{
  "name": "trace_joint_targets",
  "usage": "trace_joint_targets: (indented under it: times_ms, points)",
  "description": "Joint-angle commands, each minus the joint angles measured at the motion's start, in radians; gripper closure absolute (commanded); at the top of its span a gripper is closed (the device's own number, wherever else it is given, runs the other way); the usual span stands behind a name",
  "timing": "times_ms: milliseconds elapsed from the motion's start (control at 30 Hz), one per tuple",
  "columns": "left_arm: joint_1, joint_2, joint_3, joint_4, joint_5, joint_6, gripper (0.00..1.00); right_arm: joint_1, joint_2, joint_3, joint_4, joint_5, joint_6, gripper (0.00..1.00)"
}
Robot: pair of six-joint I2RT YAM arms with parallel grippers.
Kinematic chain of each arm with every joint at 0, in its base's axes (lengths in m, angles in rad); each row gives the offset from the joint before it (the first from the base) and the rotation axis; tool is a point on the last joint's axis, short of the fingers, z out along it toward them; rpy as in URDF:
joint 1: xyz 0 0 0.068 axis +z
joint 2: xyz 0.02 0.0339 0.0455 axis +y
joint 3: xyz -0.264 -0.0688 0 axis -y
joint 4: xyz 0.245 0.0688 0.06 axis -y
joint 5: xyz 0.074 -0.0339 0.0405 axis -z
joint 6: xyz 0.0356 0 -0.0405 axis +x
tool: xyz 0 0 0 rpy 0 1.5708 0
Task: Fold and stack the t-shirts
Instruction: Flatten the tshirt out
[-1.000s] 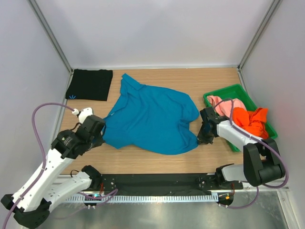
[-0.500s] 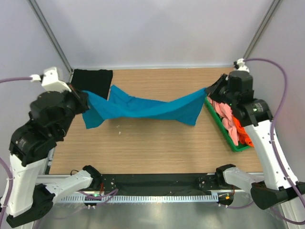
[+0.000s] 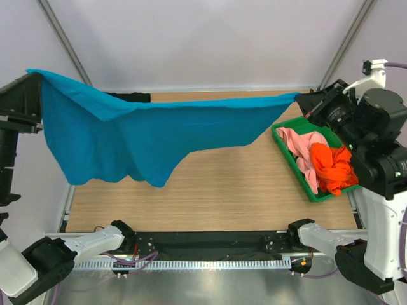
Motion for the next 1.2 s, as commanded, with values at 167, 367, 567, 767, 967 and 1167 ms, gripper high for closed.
trace_joint_targets:
  times_ms: [167, 367, 567, 767, 967, 1167]
  points:
    - [0.005, 0.102, 0.045, 0.199, 0.071, 0.189, 1.0, -0.002, 0.077, 0.116, 0.112, 0.031, -0.048, 0.99]
    - [0.005, 0.107, 0.056, 0.203, 0.11, 0.16, 1.0, -0.002, 0.082, 0.183, 0.052, 0.014, -0.049, 0.99]
    - [0.005, 0.007, -0.001, 0.177, 0.154, 0.068, 1.0, -0.002, -0.001, 0.162, -0.014, -0.023, -0.045, 0.98]
    - [0.005, -0.067, 0.008, 0.147, 0.205, -0.044, 1.0, -0.002, -0.05, 0.26, -0.098, -0.075, -0.032, 0.99]
    - [0.005, -0.082, 0.039, 0.159, 0.228, -0.073, 1.0, -0.002, -0.09, 0.305, -0.179, -0.087, 0.006, 0.98]
    - [0.005, 0.022, 0.067, 0.209, 0.251, -0.01, 1.0, -0.002, -0.058, 0.286, -0.152, -0.016, 0.02, 0.99]
